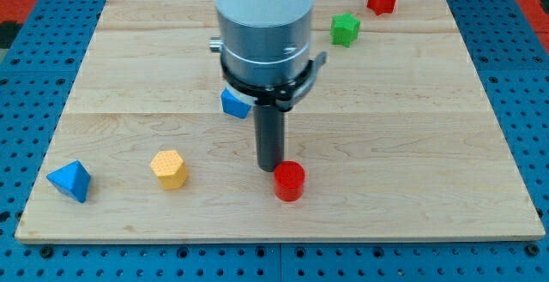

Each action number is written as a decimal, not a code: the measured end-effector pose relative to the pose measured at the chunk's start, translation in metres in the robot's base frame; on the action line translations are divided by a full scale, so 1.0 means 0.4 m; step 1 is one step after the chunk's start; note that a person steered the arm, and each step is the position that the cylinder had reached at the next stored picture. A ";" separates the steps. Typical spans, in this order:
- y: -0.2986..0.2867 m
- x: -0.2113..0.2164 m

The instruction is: Push the yellow hexagon into the left side of the red circle

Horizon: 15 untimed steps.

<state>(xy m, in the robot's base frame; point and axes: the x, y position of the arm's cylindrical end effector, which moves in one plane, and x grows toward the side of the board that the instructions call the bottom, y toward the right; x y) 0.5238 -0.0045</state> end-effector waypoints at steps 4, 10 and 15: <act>-0.466 -0.088; -0.380 0.024; -0.142 0.137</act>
<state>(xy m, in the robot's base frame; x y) 0.5787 -0.0613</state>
